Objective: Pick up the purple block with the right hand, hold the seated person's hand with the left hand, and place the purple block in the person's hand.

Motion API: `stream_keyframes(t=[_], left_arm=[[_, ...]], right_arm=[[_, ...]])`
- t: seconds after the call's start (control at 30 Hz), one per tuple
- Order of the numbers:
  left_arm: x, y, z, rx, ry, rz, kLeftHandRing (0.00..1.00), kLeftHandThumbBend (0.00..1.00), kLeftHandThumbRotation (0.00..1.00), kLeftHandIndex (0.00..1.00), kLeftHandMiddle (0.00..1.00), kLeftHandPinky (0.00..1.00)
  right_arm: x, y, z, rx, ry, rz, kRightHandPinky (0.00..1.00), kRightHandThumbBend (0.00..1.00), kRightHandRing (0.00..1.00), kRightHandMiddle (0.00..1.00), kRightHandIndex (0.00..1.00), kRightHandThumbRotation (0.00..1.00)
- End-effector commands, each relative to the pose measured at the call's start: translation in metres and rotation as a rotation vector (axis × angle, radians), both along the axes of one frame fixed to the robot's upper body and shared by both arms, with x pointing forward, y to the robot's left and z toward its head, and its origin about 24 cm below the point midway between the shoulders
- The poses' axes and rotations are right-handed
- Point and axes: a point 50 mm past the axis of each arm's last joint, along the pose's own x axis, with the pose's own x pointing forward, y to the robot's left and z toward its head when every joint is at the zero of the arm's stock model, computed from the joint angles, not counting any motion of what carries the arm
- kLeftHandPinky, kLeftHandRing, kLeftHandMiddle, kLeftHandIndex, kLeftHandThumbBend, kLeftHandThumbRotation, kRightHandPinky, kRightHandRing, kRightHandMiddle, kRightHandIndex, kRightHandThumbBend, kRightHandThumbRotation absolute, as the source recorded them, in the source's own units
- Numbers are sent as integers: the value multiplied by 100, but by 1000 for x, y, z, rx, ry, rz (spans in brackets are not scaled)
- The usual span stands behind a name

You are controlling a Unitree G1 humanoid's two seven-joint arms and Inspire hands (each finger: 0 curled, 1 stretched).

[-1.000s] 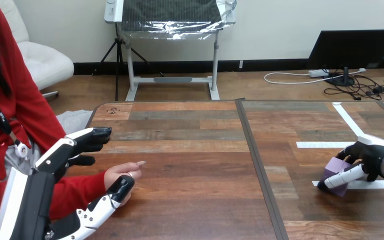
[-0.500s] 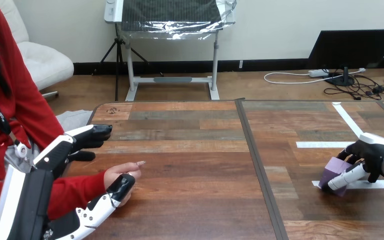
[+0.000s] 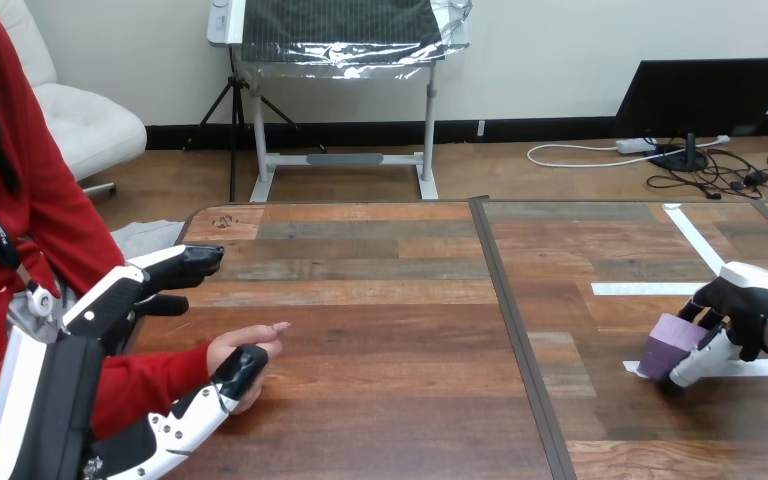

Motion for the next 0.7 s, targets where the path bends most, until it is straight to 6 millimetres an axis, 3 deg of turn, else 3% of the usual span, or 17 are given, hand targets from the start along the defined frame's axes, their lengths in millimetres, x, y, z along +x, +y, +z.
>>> stream_keyframes(t=[0.0, 0.23, 0.67], left_arm=[[5, -2, 15, -4, -96, -26, 76, 61, 42, 71, 74, 69], [4, -1, 16, -25, -104, -26, 77, 60, 40, 70, 75, 72], [4, 2, 17, -35, -109, -10, 79, 59, 39, 70, 75, 75]], right_arm=[[7, 8, 5, -8, -55, 31, 62, 77, 69, 70, 65, 3], [7, 9, 5, 0, -67, 22, 61, 75, 66, 66, 60, 1], [9, 10, 6, 3, -74, 9, 49, 74, 53, 57, 56, 0]])
